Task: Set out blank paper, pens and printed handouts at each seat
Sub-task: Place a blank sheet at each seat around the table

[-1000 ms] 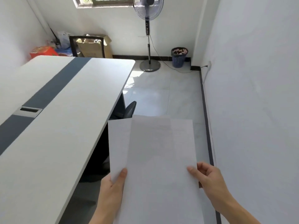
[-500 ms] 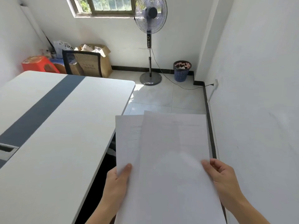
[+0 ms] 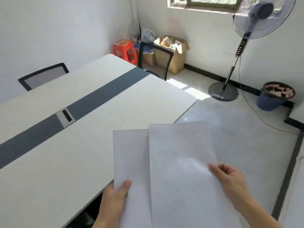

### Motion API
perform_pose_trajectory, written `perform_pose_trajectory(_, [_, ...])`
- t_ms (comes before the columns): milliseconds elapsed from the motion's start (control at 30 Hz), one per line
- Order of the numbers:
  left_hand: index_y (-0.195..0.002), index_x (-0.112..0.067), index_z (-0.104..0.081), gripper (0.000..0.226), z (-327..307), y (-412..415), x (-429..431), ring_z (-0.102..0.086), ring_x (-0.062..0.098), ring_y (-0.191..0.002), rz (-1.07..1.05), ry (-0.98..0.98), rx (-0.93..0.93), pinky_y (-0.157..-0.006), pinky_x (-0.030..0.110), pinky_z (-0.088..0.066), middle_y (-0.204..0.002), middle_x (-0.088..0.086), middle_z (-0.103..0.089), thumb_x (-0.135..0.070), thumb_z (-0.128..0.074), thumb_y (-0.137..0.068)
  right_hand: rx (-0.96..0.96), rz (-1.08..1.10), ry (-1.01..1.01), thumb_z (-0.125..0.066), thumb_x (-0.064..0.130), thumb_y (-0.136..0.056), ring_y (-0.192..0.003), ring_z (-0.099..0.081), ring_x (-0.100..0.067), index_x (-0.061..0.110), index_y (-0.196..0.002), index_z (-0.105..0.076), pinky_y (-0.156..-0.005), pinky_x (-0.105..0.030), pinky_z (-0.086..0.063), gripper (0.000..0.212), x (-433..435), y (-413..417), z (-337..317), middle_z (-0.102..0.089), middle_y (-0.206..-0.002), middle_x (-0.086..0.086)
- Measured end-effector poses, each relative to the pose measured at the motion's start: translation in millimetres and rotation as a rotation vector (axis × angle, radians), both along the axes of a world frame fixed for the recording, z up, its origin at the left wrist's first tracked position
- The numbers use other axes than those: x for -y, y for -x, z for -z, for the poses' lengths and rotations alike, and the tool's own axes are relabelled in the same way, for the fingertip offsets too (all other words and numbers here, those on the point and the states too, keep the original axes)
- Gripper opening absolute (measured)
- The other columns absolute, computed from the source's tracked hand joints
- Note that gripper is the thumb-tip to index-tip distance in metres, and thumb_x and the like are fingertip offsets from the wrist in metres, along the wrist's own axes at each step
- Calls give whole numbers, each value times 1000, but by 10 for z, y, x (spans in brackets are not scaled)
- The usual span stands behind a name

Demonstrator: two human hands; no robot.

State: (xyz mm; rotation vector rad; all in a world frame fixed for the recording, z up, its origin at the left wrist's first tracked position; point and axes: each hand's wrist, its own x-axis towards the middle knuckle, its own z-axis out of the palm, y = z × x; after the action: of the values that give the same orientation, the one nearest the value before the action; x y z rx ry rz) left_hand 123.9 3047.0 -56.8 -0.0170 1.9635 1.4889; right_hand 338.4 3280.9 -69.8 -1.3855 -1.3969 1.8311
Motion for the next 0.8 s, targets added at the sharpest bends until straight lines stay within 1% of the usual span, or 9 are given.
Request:
perform_pose_trajectory(133, [-74, -11, -78, 15, 17, -33, 150, -73, 30, -83, -194, 51, -10, -85, 44, -55, -80, 7, -78, -26, -78, -77, 32, -186, -25, -72, 21, -85, -43, -53, -12, -4, -77, -64, -43, -19, -42, 28, -425, 539, 34, -63, -55, -2])
perform_pose_trajectory(233, [-69, -6, -76, 17, 94, -46, 365, -72, 30, -81, -320, 153, -21, -74, 37, -52, -70, 5, -76, -19, -77, -79, 48, -284, -27, -72, 21, -86, -35, -48, -9, 3, -72, -62, -36, -18, -39, 25, -554, 995, 69, -59, -48, 2])
perform_pose_trajectory(333, [-65, -1, -72, 17, 148, -15, 572, -69, 30, -74, -446, 219, -32, -62, 32, -46, -54, 1, -71, -10, -77, -78, 59, -360, -35, -69, 22, -88, -37, -54, -10, 4, -72, -61, -39, -22, -43, 26, -561, 1465, 103, -66, -56, -3])
perform_pose_trajectory(400, [-64, -2, -70, 17, 185, 48, 692, -66, 27, -69, -506, 239, -22, -60, 29, -44, -49, -5, -69, -8, -76, -79, 99, -423, -63, -68, 25, -89, -42, -57, -13, 2, -77, -64, -46, -26, -46, 27, -512, 1765, 94, -68, -65, -9])
perform_pose_trajectory(467, [-65, -5, -68, 16, 204, 146, 791, -62, 24, -66, -566, 238, -21, -58, 26, -42, -53, -5, -68, -6, -74, -80, 119, -475, -80, -68, 26, -90, -44, -59, -13, 3, -80, -66, -47, -26, -47, 25, -453, 2070, 76, -69, -67, -9])
perform_pose_trajectory(567, [-66, -7, -65, 19, 209, 340, 923, -61, 25, -69, -627, 192, -18, -57, 25, -39, -66, 4, -65, -1, -68, -84, 123, -552, -118, -65, 22, -92, -44, -61, -12, 5, -83, -68, -41, -24, -49, 19, -354, 2588, 62, -69, -67, -8])
perform_pose_trajectory(633, [-66, -7, -64, 21, 236, 474, 1034, -58, 22, -66, -667, 171, -2, -57, 25, -38, -67, 5, -64, 1, -64, -86, 143, -597, -152, -63, 21, -93, -52, -63, -18, 5, -86, -70, -47, -25, -51, 19, -283, 2968, 118, -69, -71, -10])
perform_pose_trajectory(733, [-68, -9, -68, 11, 308, 629, 1249, -63, 25, -72, -728, 174, 17, -63, 29, -42, -73, 7, -69, -11, -71, -78, 205, -651, -215, -61, 19, -94, -60, -61, -24, 3, -84, -70, -58, -29, -51, 21, -142, 3540, 315, -68, -75, -10])
perform_pose_trajectory(800, [-74, -9, -69, 11, 326, 693, 1397, -64, 26, -77, -766, 193, 60, -66, 31, -42, -77, 7, -70, -18, -74, -71, 270, -699, -256, -59, 20, -92, -60, -58, -24, 6, -78, -68, -59, -31, -47, 23, -18, 3873, 515, -66, -73, -9])
